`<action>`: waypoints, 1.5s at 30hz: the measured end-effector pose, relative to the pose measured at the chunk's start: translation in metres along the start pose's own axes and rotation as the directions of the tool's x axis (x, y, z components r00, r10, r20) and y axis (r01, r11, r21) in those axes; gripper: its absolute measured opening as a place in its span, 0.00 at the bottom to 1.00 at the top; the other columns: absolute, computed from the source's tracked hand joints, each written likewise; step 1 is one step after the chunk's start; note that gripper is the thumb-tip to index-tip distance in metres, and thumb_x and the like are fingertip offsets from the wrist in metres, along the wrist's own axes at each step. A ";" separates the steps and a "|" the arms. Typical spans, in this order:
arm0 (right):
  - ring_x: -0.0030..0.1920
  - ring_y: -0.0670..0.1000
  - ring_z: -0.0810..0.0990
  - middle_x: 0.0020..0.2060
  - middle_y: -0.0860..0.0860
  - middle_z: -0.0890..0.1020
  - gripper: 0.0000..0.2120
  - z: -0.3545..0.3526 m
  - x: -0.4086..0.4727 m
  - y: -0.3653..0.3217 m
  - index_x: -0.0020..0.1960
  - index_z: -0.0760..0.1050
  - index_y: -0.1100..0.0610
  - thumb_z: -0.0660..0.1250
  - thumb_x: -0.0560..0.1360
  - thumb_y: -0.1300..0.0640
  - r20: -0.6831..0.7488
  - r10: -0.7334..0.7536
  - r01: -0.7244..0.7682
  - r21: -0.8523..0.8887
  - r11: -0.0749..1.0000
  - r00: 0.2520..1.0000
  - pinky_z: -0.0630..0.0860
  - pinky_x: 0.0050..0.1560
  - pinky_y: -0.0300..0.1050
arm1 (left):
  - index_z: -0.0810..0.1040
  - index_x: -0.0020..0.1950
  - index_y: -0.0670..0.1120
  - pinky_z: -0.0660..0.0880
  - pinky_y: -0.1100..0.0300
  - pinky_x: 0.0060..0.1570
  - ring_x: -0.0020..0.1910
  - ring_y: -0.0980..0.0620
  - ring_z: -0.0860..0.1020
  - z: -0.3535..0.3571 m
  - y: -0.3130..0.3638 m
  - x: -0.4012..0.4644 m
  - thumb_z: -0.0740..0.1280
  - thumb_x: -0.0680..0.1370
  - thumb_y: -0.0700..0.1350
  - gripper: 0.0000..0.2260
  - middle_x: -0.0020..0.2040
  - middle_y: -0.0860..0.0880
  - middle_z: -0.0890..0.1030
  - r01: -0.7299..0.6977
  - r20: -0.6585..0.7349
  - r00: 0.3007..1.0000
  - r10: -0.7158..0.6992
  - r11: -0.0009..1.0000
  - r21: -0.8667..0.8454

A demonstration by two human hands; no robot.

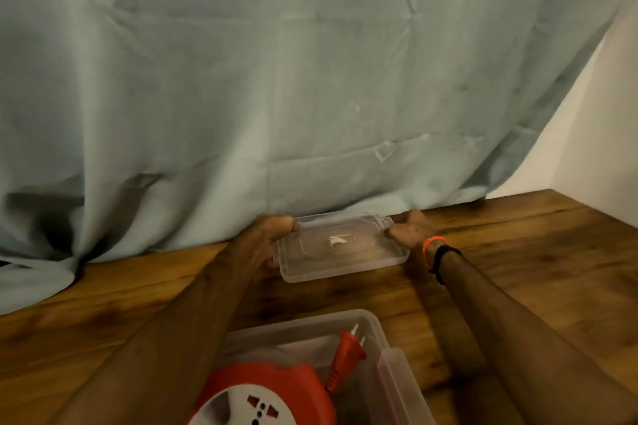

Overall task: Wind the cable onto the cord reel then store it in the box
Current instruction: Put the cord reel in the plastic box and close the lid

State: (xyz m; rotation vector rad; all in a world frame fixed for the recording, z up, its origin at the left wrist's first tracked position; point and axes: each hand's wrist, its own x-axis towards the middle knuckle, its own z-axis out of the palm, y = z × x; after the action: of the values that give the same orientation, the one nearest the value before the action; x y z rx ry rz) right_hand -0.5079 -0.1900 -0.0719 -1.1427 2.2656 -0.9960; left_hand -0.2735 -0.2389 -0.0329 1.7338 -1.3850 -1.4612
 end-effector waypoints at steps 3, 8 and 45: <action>0.60 0.57 0.78 0.58 0.57 0.82 0.17 -0.011 -0.013 -0.004 0.58 0.80 0.60 0.71 0.70 0.58 -0.024 0.006 -0.004 0.048 0.999 1.000 0.75 0.58 0.45 | 0.76 0.52 0.40 0.74 0.50 0.38 0.43 0.43 0.77 -0.008 -0.001 -0.017 0.69 0.79 0.40 0.05 0.47 0.42 0.79 -0.015 -0.004 1.000 0.015 1.000 -0.007; 0.61 0.57 0.78 0.60 0.56 0.81 0.18 -0.033 -0.047 -0.022 0.58 0.79 0.57 0.73 0.69 0.57 -0.076 -0.016 0.026 0.129 0.991 0.997 0.74 0.63 0.46 | 0.72 0.43 0.42 0.74 0.50 0.33 0.39 0.45 0.76 -0.034 -0.003 -0.061 0.69 0.79 0.41 0.08 0.42 0.43 0.75 -0.071 -0.062 0.996 0.069 0.997 -0.029; 0.37 0.54 0.81 0.39 0.59 0.84 0.09 -0.068 -0.265 -0.040 0.41 0.76 0.66 0.57 0.70 0.67 0.076 -0.110 -0.010 0.863 0.505 0.991 0.78 0.32 0.42 | 0.79 0.59 0.31 0.81 0.55 0.42 0.47 0.44 0.83 -0.155 -0.118 -0.242 0.62 0.76 0.27 0.13 0.53 0.37 0.84 -0.404 -0.411 0.895 0.172 0.703 -0.585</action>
State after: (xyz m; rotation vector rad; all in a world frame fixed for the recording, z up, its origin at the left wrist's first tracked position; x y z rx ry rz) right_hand -0.3765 0.0377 0.0147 -0.7456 1.2565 -1.7397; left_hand -0.0661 -0.0141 0.0209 1.1518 -0.7691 -1.2004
